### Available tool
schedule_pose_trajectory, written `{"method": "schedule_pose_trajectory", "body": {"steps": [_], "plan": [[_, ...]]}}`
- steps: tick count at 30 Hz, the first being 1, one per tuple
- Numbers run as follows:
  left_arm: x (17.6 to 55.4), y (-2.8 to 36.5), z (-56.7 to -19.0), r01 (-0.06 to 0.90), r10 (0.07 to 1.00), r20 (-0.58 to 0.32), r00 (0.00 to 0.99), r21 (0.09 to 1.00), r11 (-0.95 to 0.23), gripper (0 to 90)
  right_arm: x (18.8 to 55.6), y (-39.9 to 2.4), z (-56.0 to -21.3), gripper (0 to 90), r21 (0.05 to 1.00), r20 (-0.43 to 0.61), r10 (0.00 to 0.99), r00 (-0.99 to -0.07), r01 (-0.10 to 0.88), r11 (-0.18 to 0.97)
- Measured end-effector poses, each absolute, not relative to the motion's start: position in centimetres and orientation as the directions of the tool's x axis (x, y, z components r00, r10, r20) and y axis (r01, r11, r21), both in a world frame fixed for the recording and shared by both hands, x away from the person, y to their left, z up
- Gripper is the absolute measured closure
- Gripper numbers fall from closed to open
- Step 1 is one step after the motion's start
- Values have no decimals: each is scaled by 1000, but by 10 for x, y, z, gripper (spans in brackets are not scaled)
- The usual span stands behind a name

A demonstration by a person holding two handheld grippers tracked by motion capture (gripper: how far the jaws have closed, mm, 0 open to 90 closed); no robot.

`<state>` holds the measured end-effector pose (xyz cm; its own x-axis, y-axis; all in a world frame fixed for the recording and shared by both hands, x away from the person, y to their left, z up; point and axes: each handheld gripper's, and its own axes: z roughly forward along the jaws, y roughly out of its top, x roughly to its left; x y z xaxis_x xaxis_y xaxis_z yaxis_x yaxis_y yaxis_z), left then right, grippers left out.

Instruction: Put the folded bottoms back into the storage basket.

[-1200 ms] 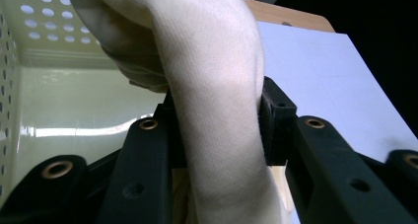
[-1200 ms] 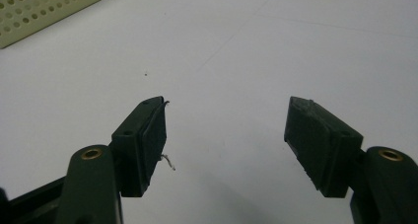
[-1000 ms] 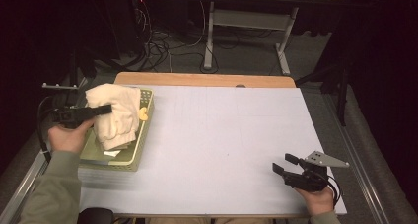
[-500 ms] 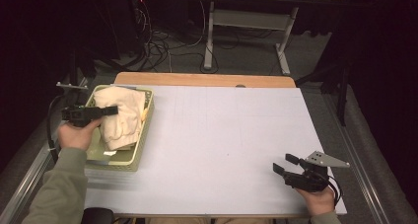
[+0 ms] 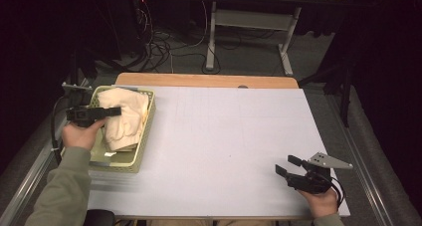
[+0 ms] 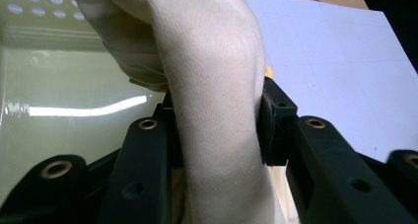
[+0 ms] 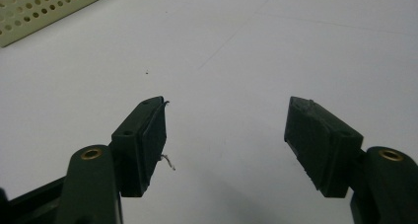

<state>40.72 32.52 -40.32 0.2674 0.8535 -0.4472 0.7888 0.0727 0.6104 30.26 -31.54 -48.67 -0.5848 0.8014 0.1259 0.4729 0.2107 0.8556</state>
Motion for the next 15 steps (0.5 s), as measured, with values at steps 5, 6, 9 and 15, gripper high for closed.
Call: {"method": "schedule_pose_trajectory", "body": {"steps": [5,6,9,15], "plan": [[410,325,-405,793,851,-455,260,603,80,623,303,-315,-487,326,855,126,802,-584,474,210],[411,325,-406,797,853,-455,257,598,79,623,303,-315,-487,326,856,125,801,-585,472,212],[412,325,-407,798,857,-449,255,598,76,622,303,-315,-487,327,855,125,801,-585,473,212],[415,323,-409,801,859,-448,249,594,78,621,303,-315,-487,327,854,126,800,-586,474,213]]}}
